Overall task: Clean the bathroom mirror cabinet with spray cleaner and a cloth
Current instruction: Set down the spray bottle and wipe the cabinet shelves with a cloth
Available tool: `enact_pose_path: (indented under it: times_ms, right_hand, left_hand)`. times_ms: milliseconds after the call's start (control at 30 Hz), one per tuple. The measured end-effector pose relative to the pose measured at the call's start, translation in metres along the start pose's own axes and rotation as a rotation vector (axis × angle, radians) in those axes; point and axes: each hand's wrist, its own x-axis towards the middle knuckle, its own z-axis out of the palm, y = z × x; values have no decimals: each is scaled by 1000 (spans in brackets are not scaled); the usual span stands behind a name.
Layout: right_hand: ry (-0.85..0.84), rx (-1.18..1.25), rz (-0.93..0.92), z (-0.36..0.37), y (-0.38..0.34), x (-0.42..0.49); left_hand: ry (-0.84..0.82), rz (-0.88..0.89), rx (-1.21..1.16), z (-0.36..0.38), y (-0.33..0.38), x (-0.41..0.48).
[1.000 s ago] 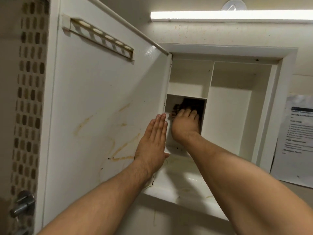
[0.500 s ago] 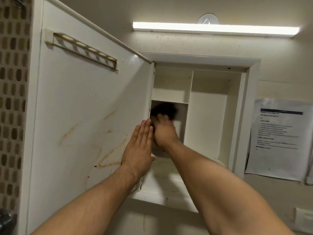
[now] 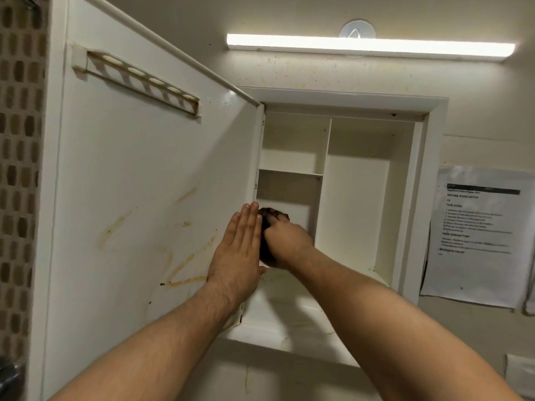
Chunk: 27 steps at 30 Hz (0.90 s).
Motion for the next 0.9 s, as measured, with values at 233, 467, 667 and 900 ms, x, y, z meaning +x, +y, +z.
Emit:
enact_pose_path:
  times_ms: [233,467,667,900]
  right_hand:
    - [20,-224,233,-19,6,19]
    - [-61,-354,162,-33,15,12]
    - [-125,-443,148,-30,12,8]
    - [-124,-267,144,-18,9,-1]
  left_hand:
    - [10,-1,47,4,0,2]
    - [17,10,79,6,0,0]
    - [3,-3,125,7,0,2]
    - [-20,-4,132,2,0,1]
